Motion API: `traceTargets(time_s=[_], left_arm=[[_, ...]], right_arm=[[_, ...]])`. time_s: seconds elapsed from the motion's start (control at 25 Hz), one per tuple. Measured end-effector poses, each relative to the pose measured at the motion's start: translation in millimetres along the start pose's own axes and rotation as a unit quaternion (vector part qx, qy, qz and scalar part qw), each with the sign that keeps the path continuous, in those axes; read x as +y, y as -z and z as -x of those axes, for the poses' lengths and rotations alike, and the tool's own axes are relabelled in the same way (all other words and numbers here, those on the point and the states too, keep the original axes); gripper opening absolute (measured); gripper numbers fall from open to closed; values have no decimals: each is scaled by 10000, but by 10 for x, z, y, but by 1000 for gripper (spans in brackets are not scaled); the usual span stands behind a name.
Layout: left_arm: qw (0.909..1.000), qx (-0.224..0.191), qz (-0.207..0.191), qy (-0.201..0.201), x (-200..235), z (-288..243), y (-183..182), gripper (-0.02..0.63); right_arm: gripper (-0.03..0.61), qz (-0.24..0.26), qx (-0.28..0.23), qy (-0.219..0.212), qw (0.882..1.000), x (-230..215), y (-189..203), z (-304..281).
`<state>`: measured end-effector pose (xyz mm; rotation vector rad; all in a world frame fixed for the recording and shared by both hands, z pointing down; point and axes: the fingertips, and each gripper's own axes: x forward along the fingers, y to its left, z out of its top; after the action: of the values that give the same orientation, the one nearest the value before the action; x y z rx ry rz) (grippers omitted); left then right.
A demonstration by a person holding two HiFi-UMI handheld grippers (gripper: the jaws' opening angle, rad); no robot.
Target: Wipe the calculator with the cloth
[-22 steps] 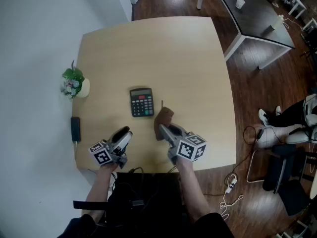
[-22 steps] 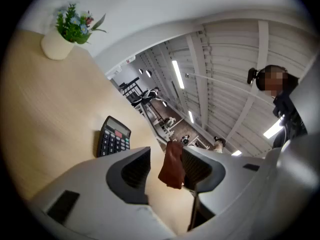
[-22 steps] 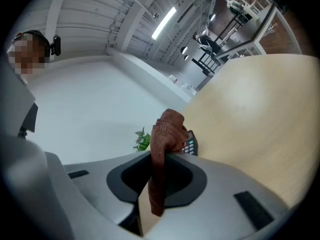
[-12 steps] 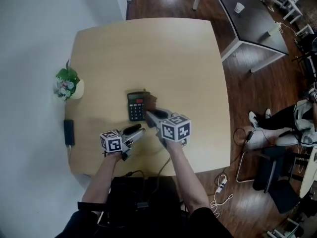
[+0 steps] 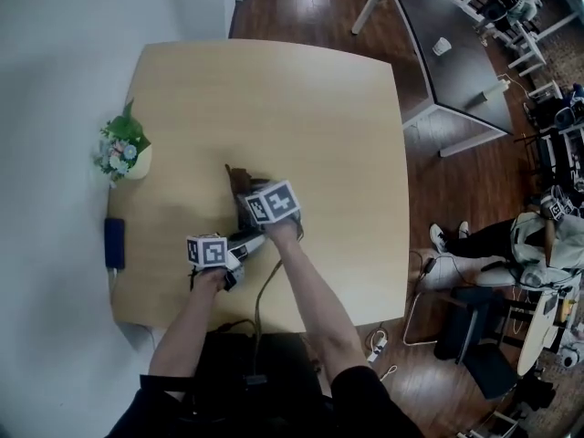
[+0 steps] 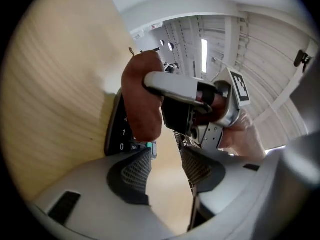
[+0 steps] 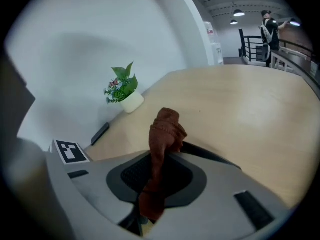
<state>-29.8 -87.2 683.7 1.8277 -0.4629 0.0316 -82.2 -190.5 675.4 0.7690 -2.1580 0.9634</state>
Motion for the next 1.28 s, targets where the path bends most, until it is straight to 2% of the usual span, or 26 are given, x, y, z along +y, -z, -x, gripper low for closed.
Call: traceTargets(time_s=[0.2, 0.36, 0.44, 0.52, 0.64, 0.72, 0.8, 0.96, 1.28], left_arm=[[9996, -14, 278, 12, 72, 16, -18, 178], [9990, -33, 430, 62, 83, 26, -35, 178], [9990, -42, 428, 79, 79, 29, -36, 178], [9991, -69, 402, 97, 80, 34, -43, 178], [9993, -98, 356, 92, 87, 41, -48, 178], [9993, -124, 340, 64, 89, 53, -44, 178], [9993, -180, 320, 37, 86, 52, -50, 178], [9992, -205, 332, 25, 63, 20, -36, 178], [9992, -214, 334, 30, 96, 56, -56, 178]], right_arm=[[63, -124, -4, 587, 9982, -411, 244, 340], [63, -378, 12, 1279, 9911, -899, 522, 788], [63, -457, -52, 1467, 9881, -1006, 579, 961], [63, -439, -273, 1257, 9907, -869, 461, 986], [63, -66, -546, 413, 9976, -314, 78, 698], [63, 323, -418, 5, 9986, 36, -99, 387], [63, 574, -143, -154, 9981, 196, -152, 99], [64, 524, 221, 69, 9984, -1, 2, -16], [67, -250, -23, 851, 9961, -846, 454, 650]])
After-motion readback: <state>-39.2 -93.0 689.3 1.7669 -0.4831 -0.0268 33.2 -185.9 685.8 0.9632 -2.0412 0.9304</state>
